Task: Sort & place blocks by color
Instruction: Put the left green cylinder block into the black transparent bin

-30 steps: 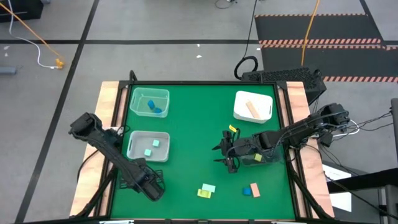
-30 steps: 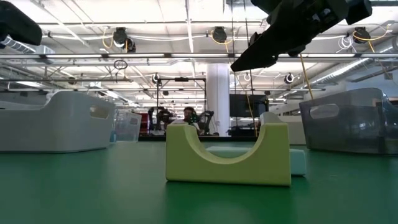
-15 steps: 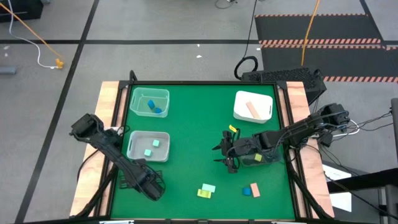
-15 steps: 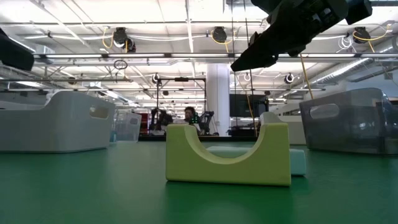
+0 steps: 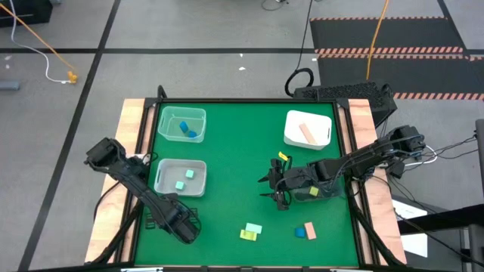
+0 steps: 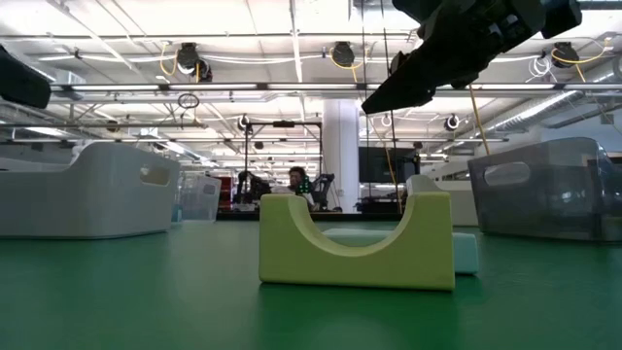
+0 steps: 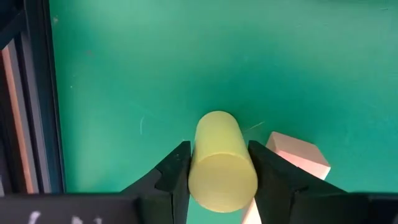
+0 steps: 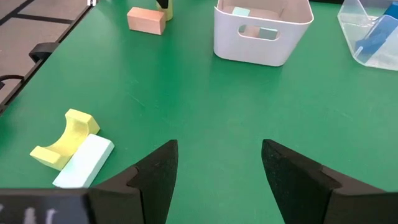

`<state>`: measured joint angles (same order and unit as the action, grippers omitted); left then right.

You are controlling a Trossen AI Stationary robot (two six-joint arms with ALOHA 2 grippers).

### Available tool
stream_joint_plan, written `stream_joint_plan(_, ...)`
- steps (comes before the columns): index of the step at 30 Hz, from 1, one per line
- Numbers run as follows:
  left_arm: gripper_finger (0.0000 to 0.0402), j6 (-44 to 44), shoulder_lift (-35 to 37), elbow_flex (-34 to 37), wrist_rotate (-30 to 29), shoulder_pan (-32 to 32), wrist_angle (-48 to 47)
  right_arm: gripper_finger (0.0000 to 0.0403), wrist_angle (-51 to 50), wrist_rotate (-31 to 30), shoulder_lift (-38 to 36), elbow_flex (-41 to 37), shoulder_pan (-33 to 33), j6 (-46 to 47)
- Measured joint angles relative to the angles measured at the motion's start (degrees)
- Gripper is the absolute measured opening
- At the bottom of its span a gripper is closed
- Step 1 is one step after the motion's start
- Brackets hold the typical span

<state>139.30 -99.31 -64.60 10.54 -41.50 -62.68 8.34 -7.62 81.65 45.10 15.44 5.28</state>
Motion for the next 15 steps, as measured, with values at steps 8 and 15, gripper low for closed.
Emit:
stream_joint_plan(8,0.013,-0.4,6.1,-1.5,-8.4,0.2,-0.2,0.0224,0.1,0.2,-1.6,0.0,0.0,0.0)
stream_joint_plan(15,0.013,-1.1,12.1,-2.6,-25.4,1.7,0.0,0.0224,0.0,-3.9,-7.6,0.0,-0.4,-1.9)
